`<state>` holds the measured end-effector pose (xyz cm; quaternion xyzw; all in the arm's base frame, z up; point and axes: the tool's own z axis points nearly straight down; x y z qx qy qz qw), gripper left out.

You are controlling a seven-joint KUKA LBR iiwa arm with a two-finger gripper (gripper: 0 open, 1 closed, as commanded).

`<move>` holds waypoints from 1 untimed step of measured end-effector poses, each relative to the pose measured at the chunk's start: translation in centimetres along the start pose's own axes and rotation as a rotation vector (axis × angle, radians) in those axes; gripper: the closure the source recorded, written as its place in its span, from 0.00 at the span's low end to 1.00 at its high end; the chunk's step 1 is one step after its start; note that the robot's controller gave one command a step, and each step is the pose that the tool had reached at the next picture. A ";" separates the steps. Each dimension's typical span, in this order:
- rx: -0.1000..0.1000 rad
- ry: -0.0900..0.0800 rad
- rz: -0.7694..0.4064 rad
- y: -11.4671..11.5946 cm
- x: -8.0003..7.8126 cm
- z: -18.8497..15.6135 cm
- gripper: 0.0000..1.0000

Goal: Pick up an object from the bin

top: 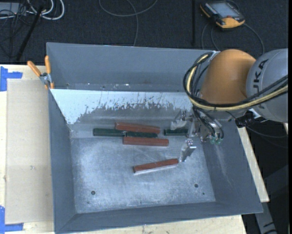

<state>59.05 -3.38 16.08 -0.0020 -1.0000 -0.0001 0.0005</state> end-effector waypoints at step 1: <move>0.001 -0.007 -0.148 2.8 1.7 8.5 1.00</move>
Offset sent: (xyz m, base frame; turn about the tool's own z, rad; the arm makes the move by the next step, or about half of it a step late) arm 0.0000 0.0000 0.0000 0.0000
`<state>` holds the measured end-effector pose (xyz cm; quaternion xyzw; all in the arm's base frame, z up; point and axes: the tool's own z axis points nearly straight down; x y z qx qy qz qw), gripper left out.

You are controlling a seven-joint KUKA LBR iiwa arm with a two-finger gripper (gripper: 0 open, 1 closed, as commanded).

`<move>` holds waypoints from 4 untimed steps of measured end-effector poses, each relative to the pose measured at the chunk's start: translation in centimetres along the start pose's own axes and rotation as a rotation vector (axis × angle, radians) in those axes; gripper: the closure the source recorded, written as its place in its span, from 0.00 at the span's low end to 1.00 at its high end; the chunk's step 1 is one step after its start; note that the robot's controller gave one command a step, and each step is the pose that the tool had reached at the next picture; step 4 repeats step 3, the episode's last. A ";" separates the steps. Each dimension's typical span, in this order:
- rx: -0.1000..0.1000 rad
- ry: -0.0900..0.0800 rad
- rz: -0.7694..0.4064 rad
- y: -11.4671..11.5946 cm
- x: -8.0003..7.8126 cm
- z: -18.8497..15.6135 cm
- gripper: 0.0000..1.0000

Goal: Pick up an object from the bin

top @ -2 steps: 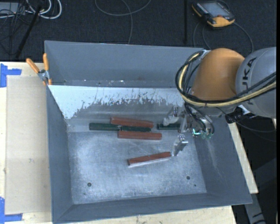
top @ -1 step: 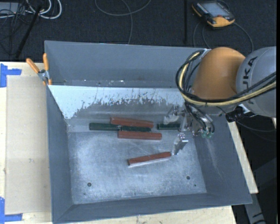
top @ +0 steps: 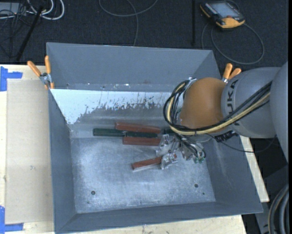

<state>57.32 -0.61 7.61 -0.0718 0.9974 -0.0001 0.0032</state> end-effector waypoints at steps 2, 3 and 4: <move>-0.002 0.011 -0.100 -1.3 2.6 -1.6 1.00; -0.001 0.001 -0.251 -1.2 -1.2 -19.9 1.00; -0.001 0.001 -0.251 -1.2 -1.2 -19.9 1.00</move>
Offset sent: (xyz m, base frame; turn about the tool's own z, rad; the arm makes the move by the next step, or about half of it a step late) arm -0.0447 -0.0423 0.0460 -0.1953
